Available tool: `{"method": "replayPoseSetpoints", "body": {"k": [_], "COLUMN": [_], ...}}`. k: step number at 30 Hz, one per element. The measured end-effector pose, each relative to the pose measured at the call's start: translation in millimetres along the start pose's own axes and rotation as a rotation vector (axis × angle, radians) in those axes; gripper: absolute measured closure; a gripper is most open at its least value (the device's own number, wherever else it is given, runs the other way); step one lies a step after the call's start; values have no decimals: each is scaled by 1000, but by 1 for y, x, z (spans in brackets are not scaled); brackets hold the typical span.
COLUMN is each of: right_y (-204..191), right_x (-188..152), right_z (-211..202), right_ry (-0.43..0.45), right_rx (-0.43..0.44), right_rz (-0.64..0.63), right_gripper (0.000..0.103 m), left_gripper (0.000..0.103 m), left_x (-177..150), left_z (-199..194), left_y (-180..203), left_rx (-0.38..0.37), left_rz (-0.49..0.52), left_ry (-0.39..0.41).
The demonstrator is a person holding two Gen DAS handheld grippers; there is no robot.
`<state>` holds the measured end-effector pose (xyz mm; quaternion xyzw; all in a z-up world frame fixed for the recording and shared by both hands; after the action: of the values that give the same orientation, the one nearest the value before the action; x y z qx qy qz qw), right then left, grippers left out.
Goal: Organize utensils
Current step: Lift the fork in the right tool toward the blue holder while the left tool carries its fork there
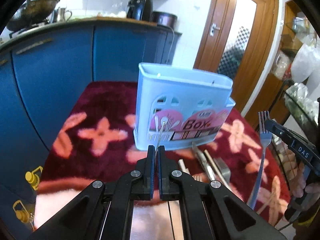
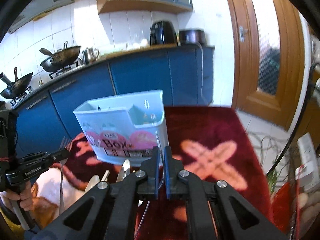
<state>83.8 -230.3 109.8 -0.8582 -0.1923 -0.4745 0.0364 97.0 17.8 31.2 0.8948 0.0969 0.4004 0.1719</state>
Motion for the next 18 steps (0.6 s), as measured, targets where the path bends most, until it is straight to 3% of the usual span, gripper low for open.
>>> {"method": "replayPoseSetpoints", "body": {"k": [7,18], "right_y": [-5,-10], "right_x": [24,56], "right_z": [-24,-44], "right_ry": [113,199], "right_rx": [-85,-145], "right_rz": [-34,-76], "right_gripper": [99,99], "left_gripper": [101,102], "left_x": [12,37], "left_z": [-20,-47], "left_y": [9,26], "left_rx": [-28,-60], "left_rz": [-13,-2], "left_ry": [71,163]}}
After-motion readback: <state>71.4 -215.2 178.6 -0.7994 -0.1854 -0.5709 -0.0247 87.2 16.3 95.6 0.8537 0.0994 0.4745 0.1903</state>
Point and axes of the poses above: each gripper's, at about its wrist camera, not at the fingertips, and z roughly the way its jaws point, y to its right, x to its top, the point moved 4 cm from there along z, roughly the way its jaws point, and after that the axes turned 15 degrees about -z, right-handed, at the moved point
